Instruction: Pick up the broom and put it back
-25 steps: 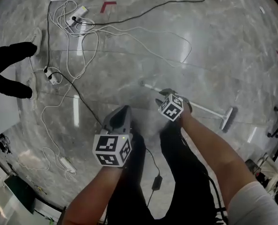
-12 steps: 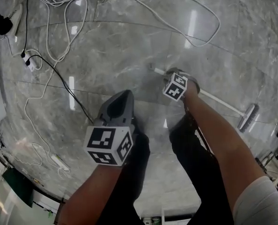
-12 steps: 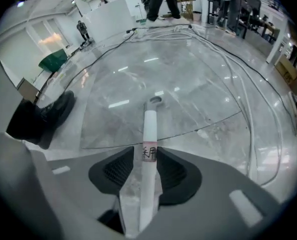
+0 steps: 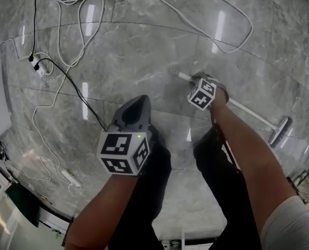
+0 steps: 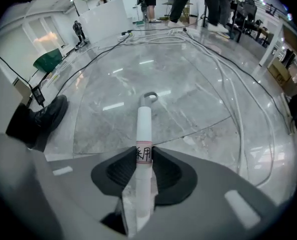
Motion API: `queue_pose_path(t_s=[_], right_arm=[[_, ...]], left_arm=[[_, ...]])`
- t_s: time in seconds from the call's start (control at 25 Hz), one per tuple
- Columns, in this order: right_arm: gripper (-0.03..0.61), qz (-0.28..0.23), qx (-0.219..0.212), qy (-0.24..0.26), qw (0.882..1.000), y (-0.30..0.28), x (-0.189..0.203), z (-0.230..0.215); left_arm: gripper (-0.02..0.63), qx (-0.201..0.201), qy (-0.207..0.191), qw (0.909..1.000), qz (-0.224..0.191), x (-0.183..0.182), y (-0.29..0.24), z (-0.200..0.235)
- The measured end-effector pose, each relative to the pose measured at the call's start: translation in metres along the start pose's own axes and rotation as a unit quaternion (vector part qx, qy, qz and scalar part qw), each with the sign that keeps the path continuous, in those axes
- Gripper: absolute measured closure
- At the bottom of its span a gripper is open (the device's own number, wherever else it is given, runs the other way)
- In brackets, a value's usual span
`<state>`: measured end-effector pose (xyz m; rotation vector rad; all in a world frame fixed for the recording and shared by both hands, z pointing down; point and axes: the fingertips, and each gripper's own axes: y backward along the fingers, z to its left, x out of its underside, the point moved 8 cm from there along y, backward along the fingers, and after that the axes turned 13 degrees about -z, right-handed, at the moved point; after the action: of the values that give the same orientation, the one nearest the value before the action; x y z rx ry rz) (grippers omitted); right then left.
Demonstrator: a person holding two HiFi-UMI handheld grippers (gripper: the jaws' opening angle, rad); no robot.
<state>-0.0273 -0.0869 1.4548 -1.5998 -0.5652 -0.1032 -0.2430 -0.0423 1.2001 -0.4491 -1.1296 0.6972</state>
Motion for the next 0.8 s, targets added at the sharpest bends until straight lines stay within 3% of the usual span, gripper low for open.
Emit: queue_pose_path(t_s=[0.16, 0.32, 0.56, 0.8], right_arm=[[0.48, -0.051, 0.009, -0.001, 0.999, 0.053, -0.036, -0.005], [0.482, -0.111, 0.035, 0.002, 0.993, 0.154, -0.084, -0.015], [0.48, -0.203, 0.058, 0.001, 0.977, 0.376, -0.146, 0.017], [0.48, -0.293, 0.121, -0.009, 0.948, 0.595, -0.187, 0.024]], left_arm=[[0.609, -0.004, -0.007, 0.9999, -0.013, -0.031, 0.009, -0.017], [0.609, 0.008, -0.021, 0.9989, -0.042, -0.093, 0.043, -0.061], [0.609, 0.014, -0.025, 0.9967, -0.075, -0.215, 0.155, -0.142], [0.609, 0.026, -0.058, 0.9904, -0.123, -0.34, 0.252, -0.227]])
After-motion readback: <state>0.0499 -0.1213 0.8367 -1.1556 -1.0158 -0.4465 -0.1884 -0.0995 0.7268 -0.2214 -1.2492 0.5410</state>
